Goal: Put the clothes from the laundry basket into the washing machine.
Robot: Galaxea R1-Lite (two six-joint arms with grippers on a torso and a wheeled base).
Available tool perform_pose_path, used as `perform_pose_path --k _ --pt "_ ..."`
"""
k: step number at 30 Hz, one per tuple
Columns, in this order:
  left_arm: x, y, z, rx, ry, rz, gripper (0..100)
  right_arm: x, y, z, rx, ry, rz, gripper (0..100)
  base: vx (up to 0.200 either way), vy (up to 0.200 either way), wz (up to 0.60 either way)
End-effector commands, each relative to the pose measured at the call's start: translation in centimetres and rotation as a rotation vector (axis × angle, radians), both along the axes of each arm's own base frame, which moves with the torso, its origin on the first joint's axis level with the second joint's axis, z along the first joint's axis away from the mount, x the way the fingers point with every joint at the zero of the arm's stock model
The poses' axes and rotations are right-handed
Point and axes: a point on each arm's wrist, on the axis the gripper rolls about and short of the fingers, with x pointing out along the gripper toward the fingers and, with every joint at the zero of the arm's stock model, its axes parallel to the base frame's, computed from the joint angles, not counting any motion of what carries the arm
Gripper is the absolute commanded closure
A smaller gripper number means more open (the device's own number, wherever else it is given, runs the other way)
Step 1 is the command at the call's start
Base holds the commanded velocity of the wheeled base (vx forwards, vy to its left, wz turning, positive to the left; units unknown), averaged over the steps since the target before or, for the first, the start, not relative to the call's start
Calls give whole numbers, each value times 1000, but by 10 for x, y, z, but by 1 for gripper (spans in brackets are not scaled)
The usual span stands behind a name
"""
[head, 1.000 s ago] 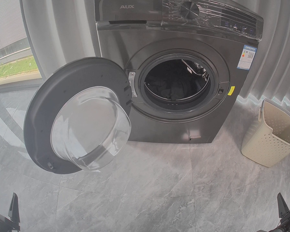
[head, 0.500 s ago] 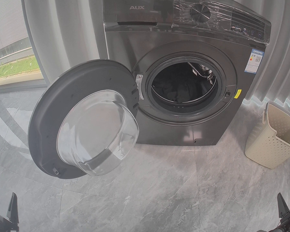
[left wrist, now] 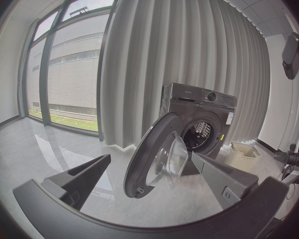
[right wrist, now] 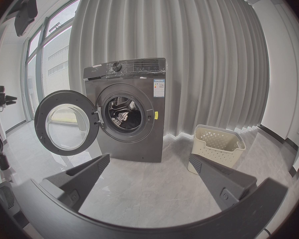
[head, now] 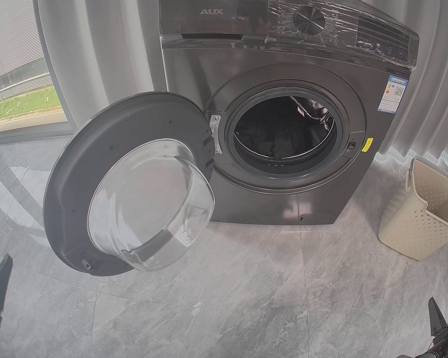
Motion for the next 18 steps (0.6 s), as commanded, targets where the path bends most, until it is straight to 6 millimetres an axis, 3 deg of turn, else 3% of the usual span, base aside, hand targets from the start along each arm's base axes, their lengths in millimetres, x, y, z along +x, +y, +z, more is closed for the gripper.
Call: perform_pose_path --k 1,7,18 --pt "67 -1 36 10 105 -60 0 0 0 -5 0 1 0 0 0 0 0" --pt "104 -2 43 21 145 -85 0 0 0 -5 1 1 2 0 0 0 0" --pt "106 -1 41 21 151 -71 0 0 0 -5 1 1 -1 0 0 0 0"
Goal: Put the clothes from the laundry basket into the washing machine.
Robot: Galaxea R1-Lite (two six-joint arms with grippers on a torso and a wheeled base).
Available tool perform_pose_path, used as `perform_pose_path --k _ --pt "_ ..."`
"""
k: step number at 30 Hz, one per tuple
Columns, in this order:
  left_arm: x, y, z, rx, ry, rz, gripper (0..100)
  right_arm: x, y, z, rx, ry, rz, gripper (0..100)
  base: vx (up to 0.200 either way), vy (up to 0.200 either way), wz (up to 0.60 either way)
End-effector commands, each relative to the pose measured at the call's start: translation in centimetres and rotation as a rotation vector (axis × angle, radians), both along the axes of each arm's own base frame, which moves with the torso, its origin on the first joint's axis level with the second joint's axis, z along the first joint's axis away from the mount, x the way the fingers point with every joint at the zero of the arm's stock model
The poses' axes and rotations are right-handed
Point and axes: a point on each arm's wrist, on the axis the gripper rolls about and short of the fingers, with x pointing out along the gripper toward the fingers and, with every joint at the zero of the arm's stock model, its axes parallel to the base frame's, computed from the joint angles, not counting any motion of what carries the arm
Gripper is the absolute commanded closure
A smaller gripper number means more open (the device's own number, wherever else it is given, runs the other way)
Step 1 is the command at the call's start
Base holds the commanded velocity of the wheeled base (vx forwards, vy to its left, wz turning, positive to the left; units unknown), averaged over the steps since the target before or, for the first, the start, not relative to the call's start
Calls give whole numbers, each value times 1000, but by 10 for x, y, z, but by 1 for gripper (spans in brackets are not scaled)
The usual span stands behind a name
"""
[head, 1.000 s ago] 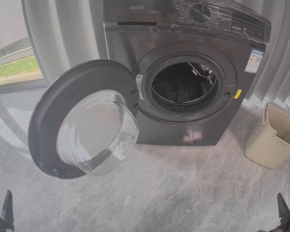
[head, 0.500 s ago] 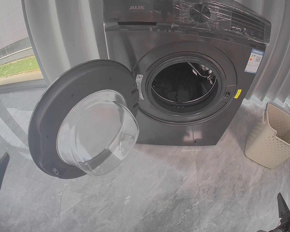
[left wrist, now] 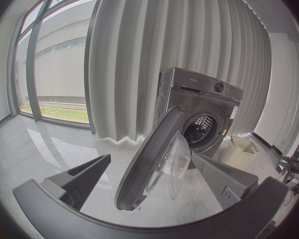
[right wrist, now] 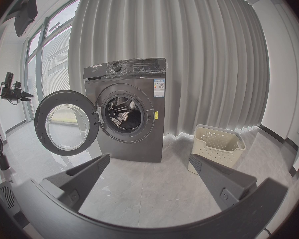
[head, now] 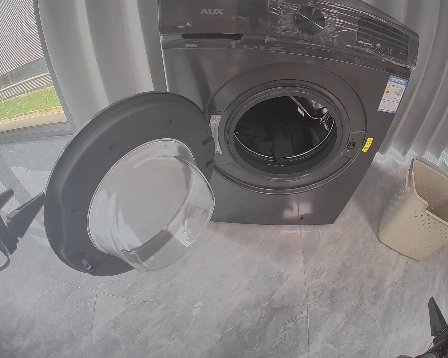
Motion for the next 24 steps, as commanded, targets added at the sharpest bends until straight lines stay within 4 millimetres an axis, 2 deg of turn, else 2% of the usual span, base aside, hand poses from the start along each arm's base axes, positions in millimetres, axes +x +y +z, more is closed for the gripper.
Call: perform_pose_path --k 1,5,11,24 --pt "7 0 -2 0 26 1 0 0 0 -5 -1 1 -1 0 0 0 0" --pt "9 0 -3 1 35 0 0 0 0 -5 -4 2 -1 0 0 0 0" --pt "9 0 -4 1 38 -2 0 0 0 -5 -3 -1 0 0 0 0 600" --pt "16 0 -5 1 55 -7 0 0 0 -5 -1 1 0 0 0 0 0"
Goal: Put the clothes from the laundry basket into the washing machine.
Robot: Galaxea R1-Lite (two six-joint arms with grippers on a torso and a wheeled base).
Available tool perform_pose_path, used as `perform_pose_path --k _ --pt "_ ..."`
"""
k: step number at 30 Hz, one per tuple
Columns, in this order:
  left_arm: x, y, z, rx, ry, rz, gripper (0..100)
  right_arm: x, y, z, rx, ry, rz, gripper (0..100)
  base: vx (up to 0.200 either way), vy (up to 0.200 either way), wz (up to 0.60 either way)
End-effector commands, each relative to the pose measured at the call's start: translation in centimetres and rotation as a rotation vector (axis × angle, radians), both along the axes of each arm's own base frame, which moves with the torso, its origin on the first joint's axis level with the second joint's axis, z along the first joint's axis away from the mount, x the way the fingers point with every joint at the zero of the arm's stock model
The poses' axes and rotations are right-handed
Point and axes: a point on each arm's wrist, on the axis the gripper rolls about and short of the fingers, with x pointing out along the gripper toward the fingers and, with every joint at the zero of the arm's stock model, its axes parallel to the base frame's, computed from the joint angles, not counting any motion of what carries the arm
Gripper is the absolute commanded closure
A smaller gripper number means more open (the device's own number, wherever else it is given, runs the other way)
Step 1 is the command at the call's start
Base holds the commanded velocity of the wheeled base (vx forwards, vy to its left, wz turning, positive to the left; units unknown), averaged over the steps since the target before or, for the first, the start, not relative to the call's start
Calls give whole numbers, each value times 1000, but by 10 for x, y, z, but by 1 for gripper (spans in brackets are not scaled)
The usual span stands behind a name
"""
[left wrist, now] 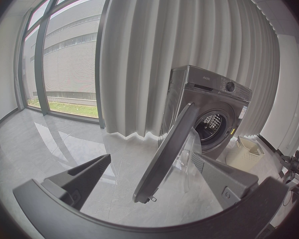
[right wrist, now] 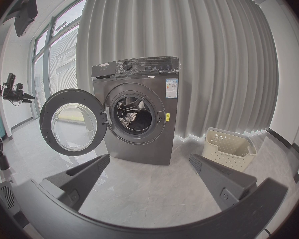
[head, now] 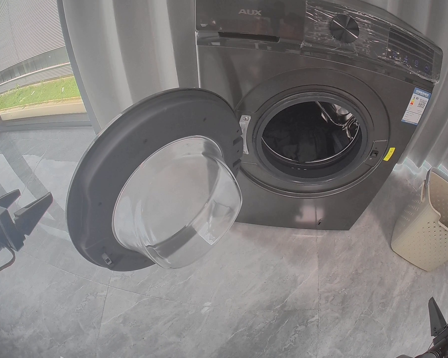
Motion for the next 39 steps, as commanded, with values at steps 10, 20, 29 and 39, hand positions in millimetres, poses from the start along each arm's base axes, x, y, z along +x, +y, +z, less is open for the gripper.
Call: perform_pose_path --k 10,20,29,39 --pt "38 -5 -6 -5 49 -70 0 0 0 -5 -1 1 0 0 0 0 0" --pt "61 -25 -6 -9 63 -207 0 0 0 -5 1 1 0 0 0 0 0" --pt "63 -50 -3 -18 51 -341 0 0 0 -5 1 1 0 0 0 0 0" --pt "42 -72 4 -135 59 -503 0 0 0 -5 1 1 0 0 0 0 0"
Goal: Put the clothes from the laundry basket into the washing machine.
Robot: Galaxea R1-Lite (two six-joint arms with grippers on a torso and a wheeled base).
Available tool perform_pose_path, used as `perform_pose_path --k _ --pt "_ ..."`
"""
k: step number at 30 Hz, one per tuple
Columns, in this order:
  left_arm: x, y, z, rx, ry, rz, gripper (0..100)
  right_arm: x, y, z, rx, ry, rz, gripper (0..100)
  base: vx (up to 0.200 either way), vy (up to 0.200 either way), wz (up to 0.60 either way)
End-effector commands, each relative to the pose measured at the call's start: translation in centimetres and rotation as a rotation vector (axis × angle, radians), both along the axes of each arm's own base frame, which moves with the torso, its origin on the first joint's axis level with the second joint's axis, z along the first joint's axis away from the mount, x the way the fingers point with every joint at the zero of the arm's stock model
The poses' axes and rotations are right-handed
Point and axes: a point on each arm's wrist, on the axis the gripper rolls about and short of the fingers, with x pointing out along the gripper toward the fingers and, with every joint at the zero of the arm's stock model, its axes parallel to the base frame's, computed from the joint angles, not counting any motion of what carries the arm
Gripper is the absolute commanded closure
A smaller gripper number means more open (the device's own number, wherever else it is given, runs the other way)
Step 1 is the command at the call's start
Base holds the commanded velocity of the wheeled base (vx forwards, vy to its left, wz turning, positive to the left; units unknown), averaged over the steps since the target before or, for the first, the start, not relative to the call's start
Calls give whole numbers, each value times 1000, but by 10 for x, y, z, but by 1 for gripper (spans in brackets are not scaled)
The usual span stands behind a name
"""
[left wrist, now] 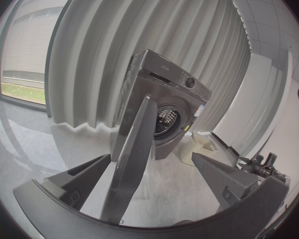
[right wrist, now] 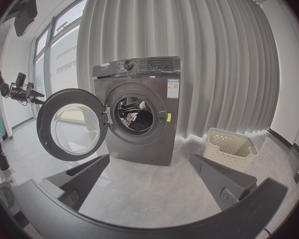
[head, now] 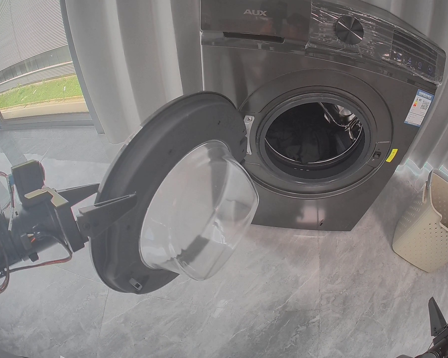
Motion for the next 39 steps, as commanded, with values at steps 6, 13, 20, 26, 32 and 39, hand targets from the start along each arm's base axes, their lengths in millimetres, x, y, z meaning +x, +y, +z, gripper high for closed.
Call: perform_pose_path --k 6,13,20,26,32,39 --pt "-6 1 8 -22 -35 6 0 0 0 -5 0 1 0 0 0 0 0" --pt "1 16 13 -25 -63 92 0 0 0 -5 -2 1 0 0 0 0 0" --pt "13 22 6 -7 -27 144 0 0 0 -5 -3 0 0 0 0 0 0" --pt "28 17 -4 8 8 142 0 0 0 -5 -3 0 0 0 0 0 0" --pt "40 4 -10 1 1 97 0 0 0 -5 -3 0 0 0 0 0 0" --pt "34 -29 -5 -53 -6 -56 0 0 0 -5 -2 0 0 0 0 0 0"
